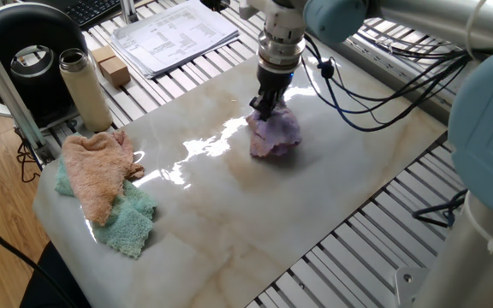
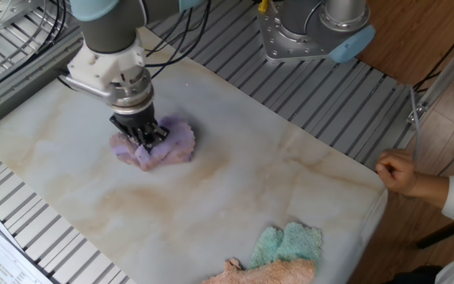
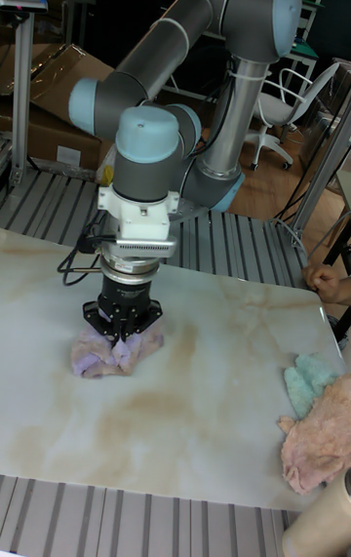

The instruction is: Clean the table with a cloth

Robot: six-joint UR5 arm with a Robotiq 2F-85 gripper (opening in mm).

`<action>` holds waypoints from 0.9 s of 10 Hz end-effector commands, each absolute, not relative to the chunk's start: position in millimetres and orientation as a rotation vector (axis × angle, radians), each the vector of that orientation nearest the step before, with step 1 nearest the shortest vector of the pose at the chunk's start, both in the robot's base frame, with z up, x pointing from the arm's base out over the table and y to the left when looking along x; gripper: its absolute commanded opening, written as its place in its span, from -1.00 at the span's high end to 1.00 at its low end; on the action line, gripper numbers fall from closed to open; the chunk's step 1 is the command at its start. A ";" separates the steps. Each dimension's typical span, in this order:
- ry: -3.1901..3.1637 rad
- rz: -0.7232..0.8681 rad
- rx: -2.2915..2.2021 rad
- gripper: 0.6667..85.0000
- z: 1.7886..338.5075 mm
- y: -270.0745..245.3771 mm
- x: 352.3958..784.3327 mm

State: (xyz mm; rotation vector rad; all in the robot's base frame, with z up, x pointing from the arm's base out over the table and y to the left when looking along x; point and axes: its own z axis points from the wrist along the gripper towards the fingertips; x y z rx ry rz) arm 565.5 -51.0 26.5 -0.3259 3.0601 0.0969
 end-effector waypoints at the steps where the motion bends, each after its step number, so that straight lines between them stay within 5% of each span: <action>1: 3.033 0.120 -0.343 0.98 9.4 -74.9 562.5; 9: 3.031 0.018 -0.601 0.98 25.2 -169.5 524.9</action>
